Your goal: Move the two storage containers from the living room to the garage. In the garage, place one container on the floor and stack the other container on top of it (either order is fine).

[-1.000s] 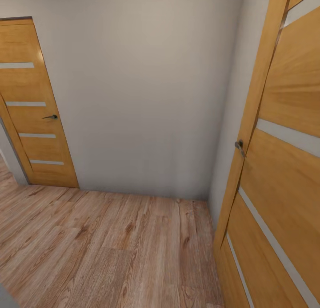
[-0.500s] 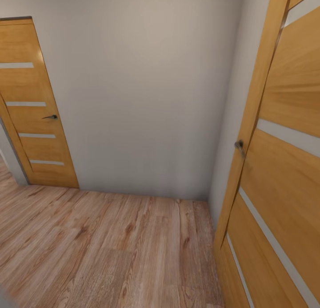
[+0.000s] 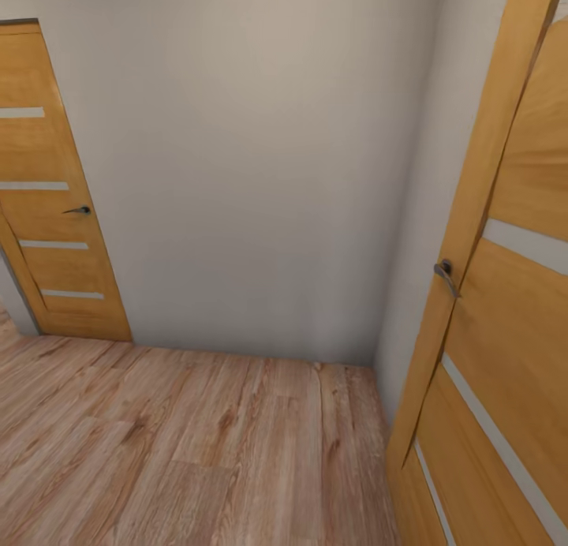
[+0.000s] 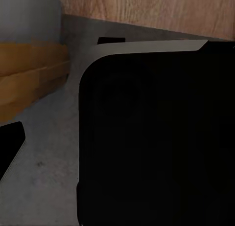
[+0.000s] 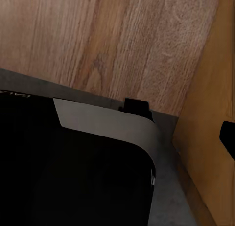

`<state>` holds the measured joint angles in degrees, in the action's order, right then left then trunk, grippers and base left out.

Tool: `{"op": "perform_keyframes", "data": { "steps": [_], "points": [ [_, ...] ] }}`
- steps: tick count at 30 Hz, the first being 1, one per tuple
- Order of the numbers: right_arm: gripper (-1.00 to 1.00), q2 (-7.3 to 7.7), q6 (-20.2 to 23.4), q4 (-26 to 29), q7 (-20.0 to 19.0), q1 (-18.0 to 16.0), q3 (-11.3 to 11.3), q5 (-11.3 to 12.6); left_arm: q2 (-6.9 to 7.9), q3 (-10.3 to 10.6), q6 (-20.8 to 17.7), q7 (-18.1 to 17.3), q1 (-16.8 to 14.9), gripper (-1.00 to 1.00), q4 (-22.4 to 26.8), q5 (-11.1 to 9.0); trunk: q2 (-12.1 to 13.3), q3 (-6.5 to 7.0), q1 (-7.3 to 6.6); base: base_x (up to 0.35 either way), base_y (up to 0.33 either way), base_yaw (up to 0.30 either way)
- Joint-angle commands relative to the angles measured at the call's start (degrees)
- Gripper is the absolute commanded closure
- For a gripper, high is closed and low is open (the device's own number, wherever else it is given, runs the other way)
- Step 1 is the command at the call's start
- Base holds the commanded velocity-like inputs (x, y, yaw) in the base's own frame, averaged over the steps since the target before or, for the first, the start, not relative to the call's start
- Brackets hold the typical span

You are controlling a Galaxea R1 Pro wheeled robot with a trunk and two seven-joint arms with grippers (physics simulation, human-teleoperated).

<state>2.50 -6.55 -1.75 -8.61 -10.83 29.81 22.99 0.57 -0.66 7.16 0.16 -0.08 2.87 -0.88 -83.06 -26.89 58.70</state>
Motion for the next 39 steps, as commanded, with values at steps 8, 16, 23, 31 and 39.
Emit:
{"op": "perform_keyframes", "data": {
  "steps": [8, 16, 23, 31, 39],
  "points": [
    [-1.0, -0.01, -0.2, -0.2, -0.4, -0.1, 0.4, 0.6, -0.01, 0.0, 0.1, 0.0, 0.0, -1.0, 0.0, -0.1, 0.0, -0.05, 0.03, 0.321, 0.0, 0.0],
    [-1.0, 0.05, -0.5, -0.2, -0.4, -0.1, 0.4, 0.4, -0.04, 0.0, 0.1, 0.0, 0.0, -1.0, 0.0, -0.1, 0.0, -0.05, 0.03, 0.321, 0.0, 0.0],
    [-1.0, 0.05, -0.5, -0.2, -0.3, -0.1, 0.4, 0.4, -0.04, 0.0, 0.1, 0.0, 0.0, -1.0, 0.0, -0.1, 0.0, -0.05, 0.03, 0.322, 0.0, 0.0],
    [-1.0, 0.06, -0.2, -0.2, -0.3, -0.1, 0.4, 0.4, -0.04, 0.0, 0.1, 0.0, 0.0, -1.0, 0.0, -0.1, 0.0, -0.05, 0.03, 0.322, 0.0, 0.0],
    [-1.0, 0.05, -0.2, -0.2, -0.3, -0.1, 0.3, 0.7, -0.04, 0.0, 0.1, 0.0, 0.0, -1.0, 0.0, -0.1, 0.0, -0.05, 0.03, 0.321, 0.0, 0.0]
  ]
}}
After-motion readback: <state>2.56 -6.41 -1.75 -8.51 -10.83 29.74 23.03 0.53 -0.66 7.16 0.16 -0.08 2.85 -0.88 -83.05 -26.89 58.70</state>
